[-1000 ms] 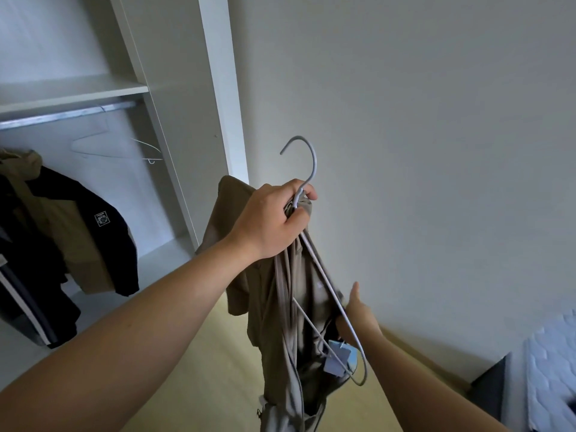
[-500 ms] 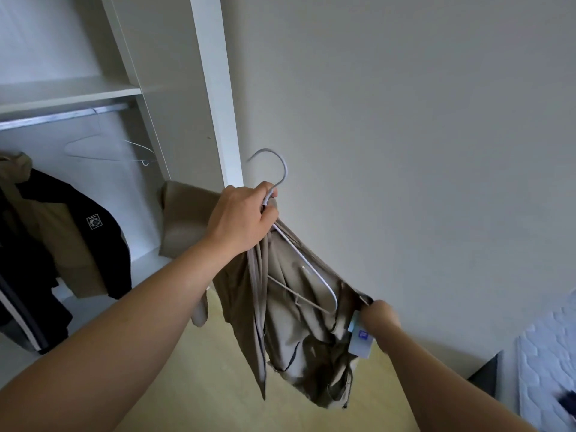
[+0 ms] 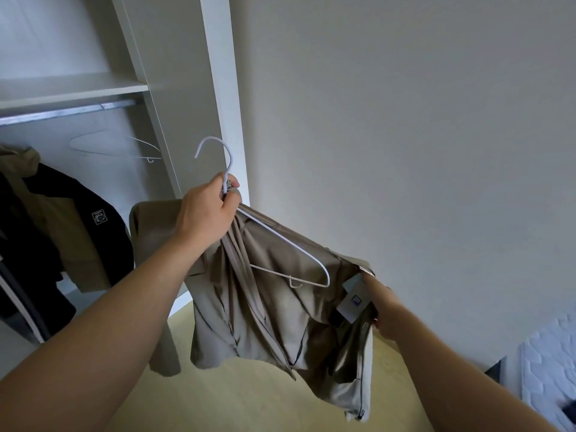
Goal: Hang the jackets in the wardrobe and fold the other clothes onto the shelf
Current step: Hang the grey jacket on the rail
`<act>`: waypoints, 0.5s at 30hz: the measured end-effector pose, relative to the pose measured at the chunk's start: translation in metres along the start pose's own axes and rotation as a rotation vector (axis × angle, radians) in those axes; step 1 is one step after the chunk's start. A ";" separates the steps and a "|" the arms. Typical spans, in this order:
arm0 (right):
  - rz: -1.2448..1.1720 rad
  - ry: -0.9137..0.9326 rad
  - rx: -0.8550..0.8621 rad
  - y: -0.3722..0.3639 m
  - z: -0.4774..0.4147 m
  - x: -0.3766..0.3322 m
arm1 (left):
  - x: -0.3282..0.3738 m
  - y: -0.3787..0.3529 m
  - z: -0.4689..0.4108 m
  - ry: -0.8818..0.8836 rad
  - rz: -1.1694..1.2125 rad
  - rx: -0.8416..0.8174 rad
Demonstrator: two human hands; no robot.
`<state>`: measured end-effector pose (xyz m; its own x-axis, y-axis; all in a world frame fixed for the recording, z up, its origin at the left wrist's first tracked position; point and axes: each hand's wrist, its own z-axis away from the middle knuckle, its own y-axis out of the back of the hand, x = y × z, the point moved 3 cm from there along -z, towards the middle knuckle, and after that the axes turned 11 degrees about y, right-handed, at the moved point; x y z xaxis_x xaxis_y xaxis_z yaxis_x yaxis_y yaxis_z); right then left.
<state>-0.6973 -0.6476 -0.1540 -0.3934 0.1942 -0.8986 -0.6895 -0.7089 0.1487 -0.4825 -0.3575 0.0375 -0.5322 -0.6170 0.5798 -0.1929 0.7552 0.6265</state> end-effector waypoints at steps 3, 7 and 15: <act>-0.055 -0.006 -0.027 -0.010 -0.001 0.001 | -0.003 -0.001 0.000 0.008 0.010 -0.007; -0.063 0.037 -0.016 -0.015 0.003 -0.003 | -0.011 0.000 -0.003 0.036 0.027 0.003; -0.041 0.069 -0.504 -0.024 0.038 -0.049 | -0.042 0.004 -0.009 0.127 -0.014 0.031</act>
<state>-0.6844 -0.6146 -0.0977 -0.3192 0.1959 -0.9272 -0.3180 -0.9438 -0.0899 -0.4538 -0.3304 0.0207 -0.4210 -0.6493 0.6334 -0.2263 0.7514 0.6198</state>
